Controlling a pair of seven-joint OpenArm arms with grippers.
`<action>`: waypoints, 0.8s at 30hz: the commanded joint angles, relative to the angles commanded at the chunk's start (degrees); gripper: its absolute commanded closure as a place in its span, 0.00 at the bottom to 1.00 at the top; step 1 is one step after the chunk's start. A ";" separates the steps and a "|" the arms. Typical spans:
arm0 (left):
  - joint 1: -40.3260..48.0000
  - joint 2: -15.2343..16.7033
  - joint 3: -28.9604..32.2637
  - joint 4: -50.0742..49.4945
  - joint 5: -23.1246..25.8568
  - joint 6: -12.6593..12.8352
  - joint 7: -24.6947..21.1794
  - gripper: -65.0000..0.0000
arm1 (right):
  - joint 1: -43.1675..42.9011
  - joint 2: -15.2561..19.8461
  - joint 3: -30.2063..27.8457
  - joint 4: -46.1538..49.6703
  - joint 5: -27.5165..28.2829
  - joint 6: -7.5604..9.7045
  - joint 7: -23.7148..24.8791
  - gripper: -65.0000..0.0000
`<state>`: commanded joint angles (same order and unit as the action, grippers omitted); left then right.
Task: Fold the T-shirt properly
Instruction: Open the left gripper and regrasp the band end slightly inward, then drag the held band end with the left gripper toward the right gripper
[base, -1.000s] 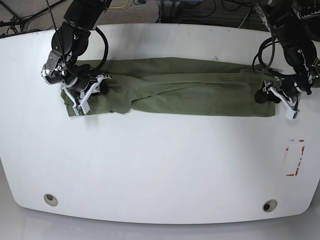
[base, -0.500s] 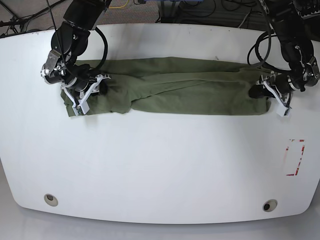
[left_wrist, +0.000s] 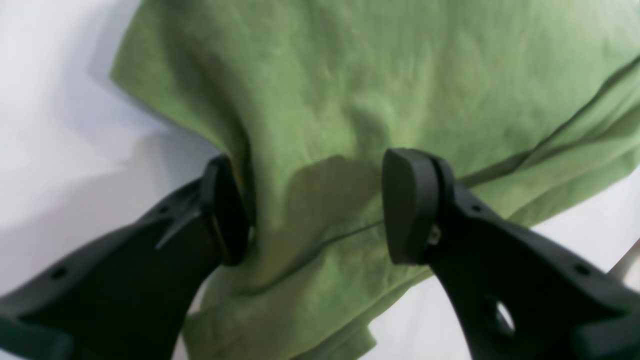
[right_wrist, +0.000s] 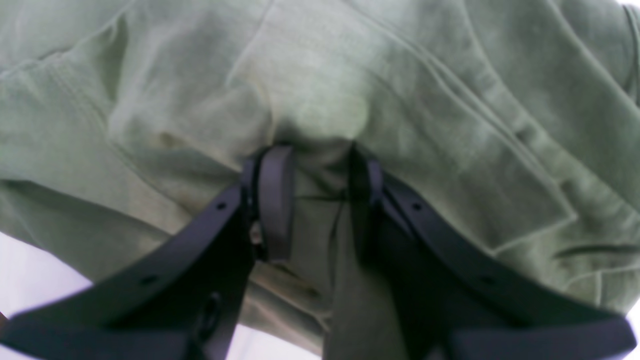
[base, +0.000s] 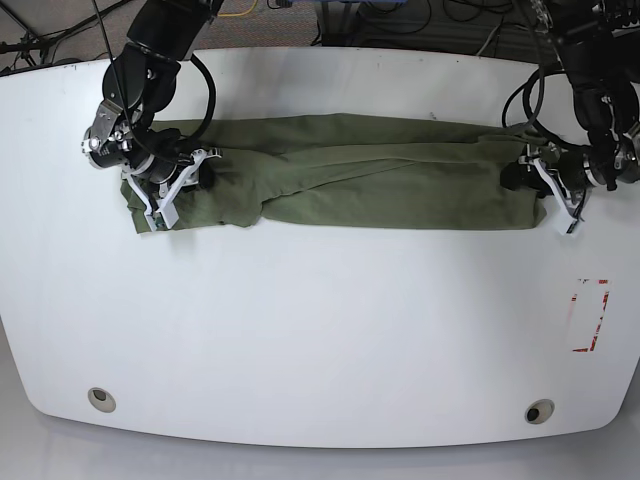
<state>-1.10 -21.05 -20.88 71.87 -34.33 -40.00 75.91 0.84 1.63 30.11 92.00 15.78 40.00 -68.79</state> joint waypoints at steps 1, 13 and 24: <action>0.53 -0.18 0.70 1.49 0.00 0.00 0.00 0.39 | 0.00 0.00 0.00 0.09 0.00 0.00 0.00 0.72; 5.19 0.18 1.76 8.53 0.00 0.00 0.09 0.40 | -0.18 0.00 0.00 0.26 0.00 0.00 0.00 0.72; 5.01 3.08 1.49 8.97 0.09 0.00 -0.18 0.97 | 0.00 -0.09 0.00 0.09 0.00 0.00 0.00 0.72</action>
<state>3.91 -17.98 -19.38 80.84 -34.24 -40.00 75.74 0.84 1.54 30.11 92.09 15.78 40.00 -68.79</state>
